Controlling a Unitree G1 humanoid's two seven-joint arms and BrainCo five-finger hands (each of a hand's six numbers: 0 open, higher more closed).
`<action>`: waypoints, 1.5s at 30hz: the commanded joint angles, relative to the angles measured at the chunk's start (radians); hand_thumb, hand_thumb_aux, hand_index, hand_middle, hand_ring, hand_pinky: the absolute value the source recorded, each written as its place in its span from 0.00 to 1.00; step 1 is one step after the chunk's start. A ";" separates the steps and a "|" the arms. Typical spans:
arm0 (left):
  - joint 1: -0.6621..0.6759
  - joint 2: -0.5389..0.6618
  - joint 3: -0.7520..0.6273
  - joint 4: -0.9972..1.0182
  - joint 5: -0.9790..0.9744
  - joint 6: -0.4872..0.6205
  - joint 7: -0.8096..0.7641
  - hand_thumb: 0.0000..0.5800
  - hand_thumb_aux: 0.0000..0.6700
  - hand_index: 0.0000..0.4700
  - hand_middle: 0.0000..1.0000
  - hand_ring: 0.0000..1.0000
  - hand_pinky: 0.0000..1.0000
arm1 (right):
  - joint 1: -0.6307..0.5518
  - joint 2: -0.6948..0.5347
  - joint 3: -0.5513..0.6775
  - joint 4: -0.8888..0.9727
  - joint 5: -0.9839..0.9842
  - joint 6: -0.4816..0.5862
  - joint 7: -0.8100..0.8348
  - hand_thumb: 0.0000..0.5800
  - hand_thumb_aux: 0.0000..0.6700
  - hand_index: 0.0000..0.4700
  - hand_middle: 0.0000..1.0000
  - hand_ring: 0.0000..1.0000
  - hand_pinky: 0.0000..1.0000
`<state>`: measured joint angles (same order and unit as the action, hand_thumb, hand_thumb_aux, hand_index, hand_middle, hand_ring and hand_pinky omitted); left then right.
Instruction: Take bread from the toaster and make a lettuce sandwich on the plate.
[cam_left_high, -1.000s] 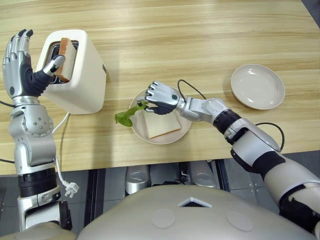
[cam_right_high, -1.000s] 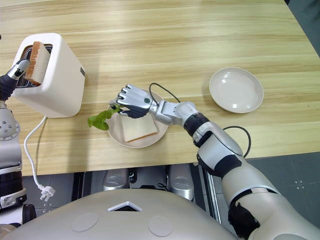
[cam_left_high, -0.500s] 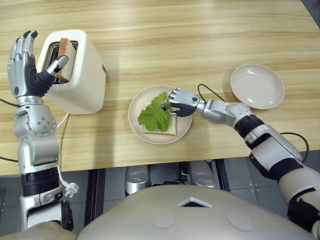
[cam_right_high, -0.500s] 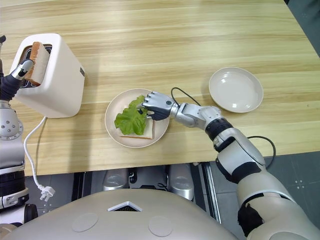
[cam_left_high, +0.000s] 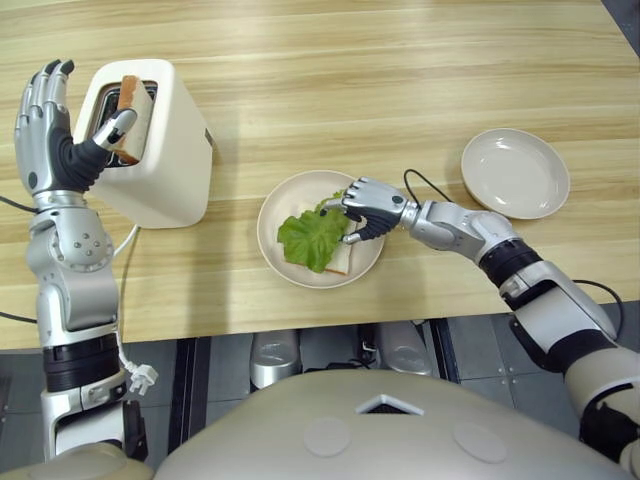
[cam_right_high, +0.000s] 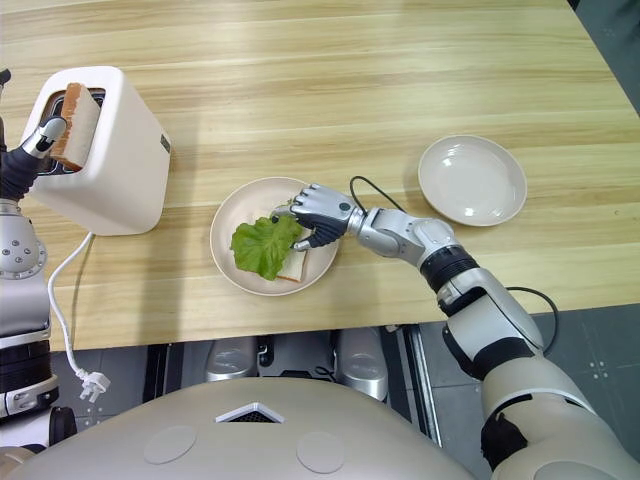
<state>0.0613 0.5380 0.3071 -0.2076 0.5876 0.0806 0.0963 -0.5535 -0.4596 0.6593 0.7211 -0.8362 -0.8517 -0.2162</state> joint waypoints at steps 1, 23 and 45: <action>0.020 0.033 0.007 0.002 0.052 0.026 0.009 0.00 0.00 0.00 0.00 0.00 0.00 | -0.016 -0.056 -0.063 -0.044 0.037 0.000 0.026 0.00 0.00 0.00 0.67 0.67 0.67; 0.026 0.105 -0.102 0.138 0.115 0.066 -0.038 0.67 0.42 0.41 0.00 0.00 0.00 | 0.053 -0.107 -0.281 -0.244 0.166 0.036 0.095 0.00 0.00 0.00 0.00 0.00 0.00; -0.173 0.036 -0.028 -0.062 -0.052 -0.182 0.148 1.00 1.00 0.98 1.00 1.00 1.00 | 0.086 -0.090 -0.342 -0.206 0.138 0.048 -0.056 0.00 0.00 0.00 0.00 0.00 0.00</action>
<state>-0.1093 0.5762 0.2577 -0.2156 0.5753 -0.0736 0.2530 -0.4713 -0.5515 0.3407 0.5186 -0.6924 -0.8063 -0.2435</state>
